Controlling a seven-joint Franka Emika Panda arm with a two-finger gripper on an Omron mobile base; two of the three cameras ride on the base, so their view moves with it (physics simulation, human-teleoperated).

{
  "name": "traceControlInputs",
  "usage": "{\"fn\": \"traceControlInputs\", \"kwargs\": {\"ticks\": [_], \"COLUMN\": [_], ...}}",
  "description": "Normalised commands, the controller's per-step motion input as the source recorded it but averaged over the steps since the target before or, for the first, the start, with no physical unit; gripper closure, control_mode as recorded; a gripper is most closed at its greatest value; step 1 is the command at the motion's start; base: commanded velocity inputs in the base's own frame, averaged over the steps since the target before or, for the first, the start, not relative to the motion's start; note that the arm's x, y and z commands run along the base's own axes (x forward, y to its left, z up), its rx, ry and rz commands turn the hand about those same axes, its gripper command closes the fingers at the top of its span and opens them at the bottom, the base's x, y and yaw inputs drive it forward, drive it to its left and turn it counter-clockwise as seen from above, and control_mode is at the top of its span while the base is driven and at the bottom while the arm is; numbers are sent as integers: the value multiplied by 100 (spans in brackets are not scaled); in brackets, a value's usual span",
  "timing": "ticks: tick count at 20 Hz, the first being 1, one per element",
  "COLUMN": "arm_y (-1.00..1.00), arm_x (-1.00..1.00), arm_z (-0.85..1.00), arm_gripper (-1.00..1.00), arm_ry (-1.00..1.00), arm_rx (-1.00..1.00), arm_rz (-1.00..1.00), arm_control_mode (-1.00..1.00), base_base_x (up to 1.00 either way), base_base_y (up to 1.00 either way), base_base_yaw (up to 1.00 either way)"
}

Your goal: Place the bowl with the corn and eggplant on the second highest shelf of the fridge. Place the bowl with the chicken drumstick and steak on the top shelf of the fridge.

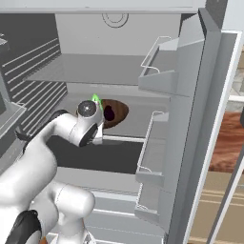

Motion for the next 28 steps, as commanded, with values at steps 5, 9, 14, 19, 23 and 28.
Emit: {"fn": "traceControlInputs", "kwargs": {"ticks": [5,9,14,19,23,28], "arm_y": [5,9,0,0,0,0], "arm_x": [87,26,-17,-97,-100,-100], "arm_z": [-2,0,28,90,100,79], "arm_gripper": [-100,-100,-100,-100,-100,-100], "arm_ry": [0,0,0,0,8,20], "arm_rx": [0,0,0,0,0,-1], "arm_rz": [-4,-5,0,0,-1,-1], "arm_control_mode": [-100,-100,-100,-100,-100,-100], "base_base_x": [0,0,0,0,0,0], "base_base_y": [0,0,0,0,0,0], "base_base_yaw": [0,0,0,0,0,0]}}
